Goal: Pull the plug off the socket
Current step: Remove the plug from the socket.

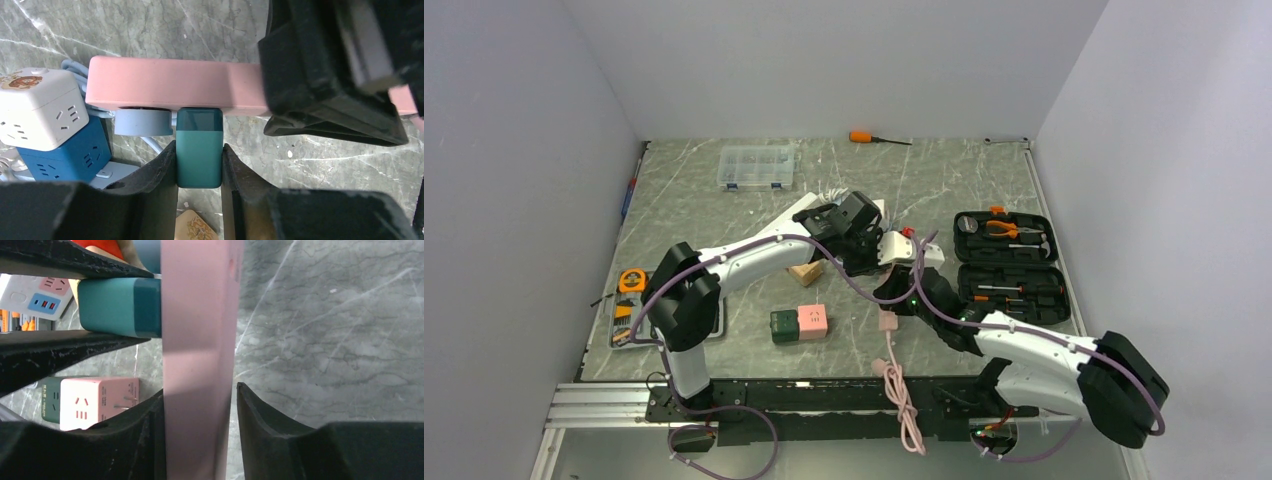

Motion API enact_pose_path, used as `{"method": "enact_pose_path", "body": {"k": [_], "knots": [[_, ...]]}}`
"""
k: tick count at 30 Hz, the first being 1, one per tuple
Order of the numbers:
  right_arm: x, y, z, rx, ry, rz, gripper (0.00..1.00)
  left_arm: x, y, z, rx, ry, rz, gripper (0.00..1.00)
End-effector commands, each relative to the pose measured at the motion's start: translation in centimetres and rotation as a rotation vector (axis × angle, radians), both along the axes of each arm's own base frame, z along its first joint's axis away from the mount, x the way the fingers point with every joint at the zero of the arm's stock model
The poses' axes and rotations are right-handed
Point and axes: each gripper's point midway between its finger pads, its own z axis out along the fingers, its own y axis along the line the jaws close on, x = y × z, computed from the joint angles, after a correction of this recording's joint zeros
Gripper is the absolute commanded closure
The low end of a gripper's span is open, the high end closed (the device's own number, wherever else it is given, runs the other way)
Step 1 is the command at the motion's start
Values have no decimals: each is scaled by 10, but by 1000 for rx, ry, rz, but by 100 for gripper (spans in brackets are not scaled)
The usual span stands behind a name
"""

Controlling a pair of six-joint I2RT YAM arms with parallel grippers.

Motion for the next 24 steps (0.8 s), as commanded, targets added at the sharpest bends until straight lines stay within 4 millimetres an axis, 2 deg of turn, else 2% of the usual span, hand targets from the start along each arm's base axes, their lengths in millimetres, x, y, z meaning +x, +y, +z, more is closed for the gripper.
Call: {"method": "enact_pose_path", "body": {"k": [1,5,8,10,14,20,24], "knots": [[22,23,31,79,-89,29,58,-3,-6,41,-87,-40,-17,98],[21,25,27,82,-67,31,78,-2,-4,40,-73,-54,-20,98],[19,15,23,67,-63,-2,92,1,3,35,-33,-79,-13,99],[18,7,21,53,-61,-29,97,4,9,31,3,-91,-8,100],[17,-5,12,19,-29,-64,100,5,18,32,26,-126,-10,100],[14,-15,-5,-12,28,-84,100,5,36,49,32,-159,-13,100],[13,-23,-14,-26,61,-105,100,0,55,45,74,-173,-29,100]]}}
